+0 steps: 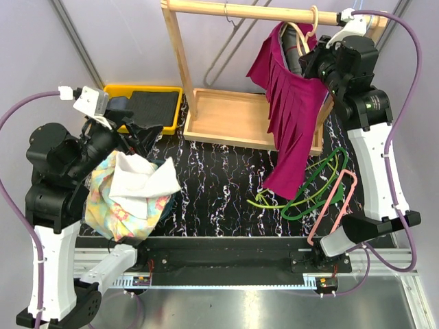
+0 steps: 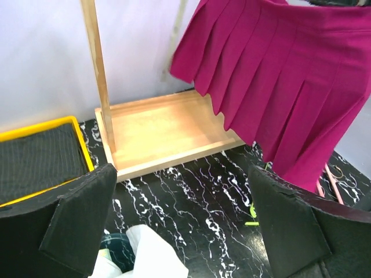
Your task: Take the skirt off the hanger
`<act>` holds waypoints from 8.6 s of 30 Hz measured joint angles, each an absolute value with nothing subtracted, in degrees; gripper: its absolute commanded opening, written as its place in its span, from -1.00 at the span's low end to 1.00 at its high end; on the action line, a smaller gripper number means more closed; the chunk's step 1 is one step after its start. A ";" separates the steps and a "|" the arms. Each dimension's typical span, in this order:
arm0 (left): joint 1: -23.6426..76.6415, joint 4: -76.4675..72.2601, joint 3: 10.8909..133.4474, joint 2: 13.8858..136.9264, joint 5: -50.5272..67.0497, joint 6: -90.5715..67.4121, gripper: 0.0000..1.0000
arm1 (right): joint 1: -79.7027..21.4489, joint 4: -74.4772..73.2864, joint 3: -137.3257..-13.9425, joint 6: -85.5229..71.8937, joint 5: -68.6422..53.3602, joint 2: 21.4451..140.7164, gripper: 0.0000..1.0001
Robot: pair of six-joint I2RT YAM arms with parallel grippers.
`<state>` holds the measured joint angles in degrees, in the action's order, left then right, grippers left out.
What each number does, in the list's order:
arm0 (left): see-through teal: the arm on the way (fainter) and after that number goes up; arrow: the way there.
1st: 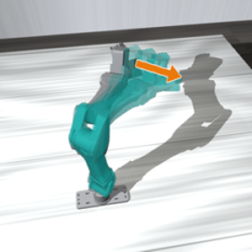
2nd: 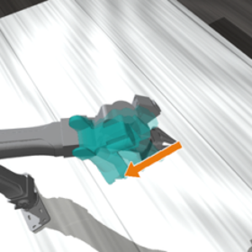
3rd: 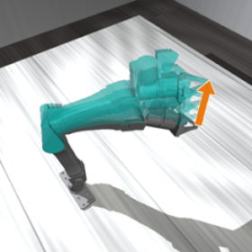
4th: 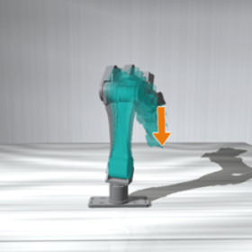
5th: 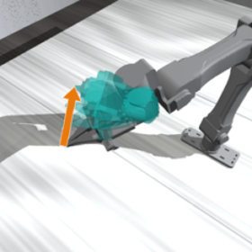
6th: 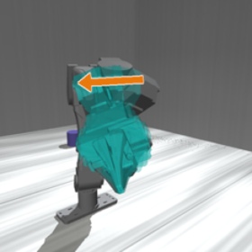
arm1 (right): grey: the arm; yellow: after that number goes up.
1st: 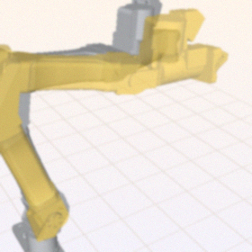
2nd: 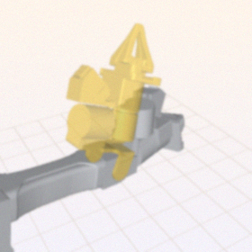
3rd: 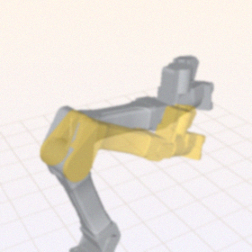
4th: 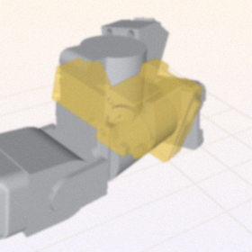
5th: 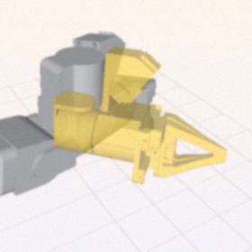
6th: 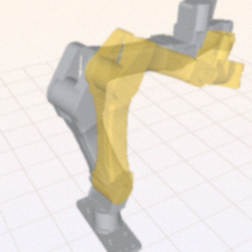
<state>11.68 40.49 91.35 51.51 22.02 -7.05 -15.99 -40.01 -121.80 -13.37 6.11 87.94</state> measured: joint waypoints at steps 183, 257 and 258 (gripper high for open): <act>8.43 -1.39 80.23 63.48 65.60 -45.12 -0.83 | -30.59 -15.62 -74.85 -32.95 -42.26 54.98 -1.00; 4.67 24.91 80.97 58.48 65.63 -17.76 0.98 | -50.74 -35.59 -96.86 -17.69 -22.15 63.26 -1.00; 3.88 25.41 80.95 58.81 66.19 -17.39 0.93 | -50.70 -36.05 -97.43 -17.52 -22.06 62.92 -1.00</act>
<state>3.88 25.41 80.95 58.81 66.19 -17.39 -50.70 -36.05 -97.43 -17.52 -22.06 62.92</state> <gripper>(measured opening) 0.987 0.197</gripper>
